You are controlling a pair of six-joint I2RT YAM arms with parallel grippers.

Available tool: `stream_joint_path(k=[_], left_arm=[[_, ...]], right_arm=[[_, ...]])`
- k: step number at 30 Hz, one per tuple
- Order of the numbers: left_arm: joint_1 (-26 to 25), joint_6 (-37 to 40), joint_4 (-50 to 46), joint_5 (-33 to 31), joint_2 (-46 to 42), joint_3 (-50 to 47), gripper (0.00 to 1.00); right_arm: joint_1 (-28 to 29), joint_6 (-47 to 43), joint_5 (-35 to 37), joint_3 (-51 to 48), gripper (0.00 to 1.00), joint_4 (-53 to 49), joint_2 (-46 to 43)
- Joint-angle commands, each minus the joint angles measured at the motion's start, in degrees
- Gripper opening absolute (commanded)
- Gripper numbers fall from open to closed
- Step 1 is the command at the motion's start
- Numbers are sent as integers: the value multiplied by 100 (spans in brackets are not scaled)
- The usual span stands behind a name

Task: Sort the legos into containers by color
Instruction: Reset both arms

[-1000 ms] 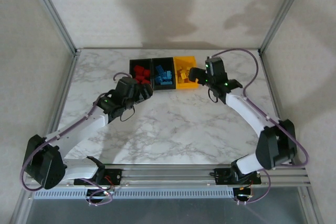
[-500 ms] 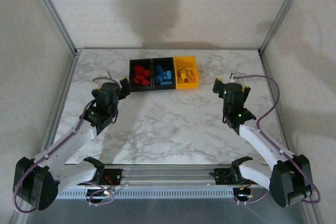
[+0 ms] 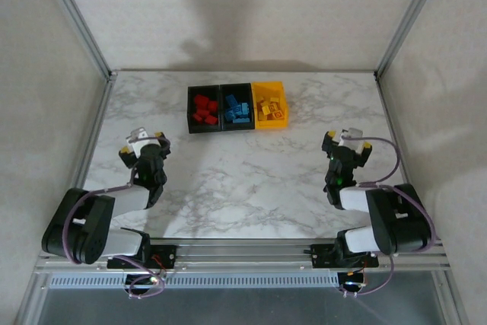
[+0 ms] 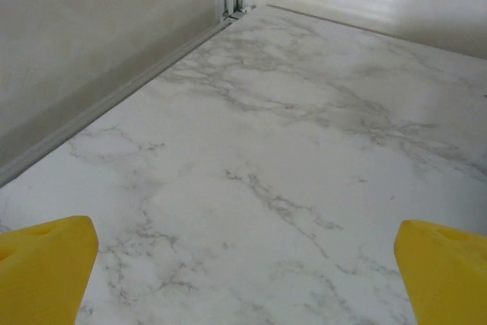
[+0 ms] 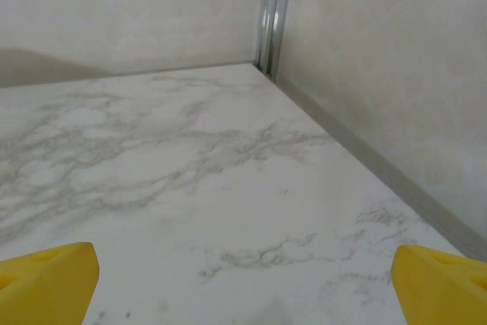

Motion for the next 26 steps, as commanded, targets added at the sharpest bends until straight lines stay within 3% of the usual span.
stream_joint_path(k=[1, 3, 5, 6, 7, 8, 10, 13, 26], left_arm=[[154, 363, 1872, 574, 99, -274, 100], [364, 373, 2612, 1065, 307, -557, 100], [480, 311, 3187, 1295, 866, -619, 99], [415, 499, 3489, 1360, 1169, -557, 99], [249, 608, 3054, 1129, 1187, -355, 99], [388, 447, 2761, 1383, 1048, -336, 99], [423, 372, 2807, 1224, 1138, -296, 99], [421, 375, 2779, 1208, 1118, -295, 99], [424, 372, 2788, 1214, 1116, -298, 99]], right_arm=[[-121, -343, -439, -307, 99, 2120, 618], [-230, -136, -847, -264, 99, 1600, 415], [-793, -34, -2501, -647, 99, 2378, 654], [-860, -81, -2544, -666, 99, 2918, 970], [-860, -59, -2606, -480, 99, 2196, 766], [-866, 24, -2585, -240, 99, 1498, 651], [-888, 201, -2067, -120, 99, 1467, 764], [-802, 178, -1877, -129, 99, 1459, 758], [-891, 217, -2069, -78, 99, 1361, 752]])
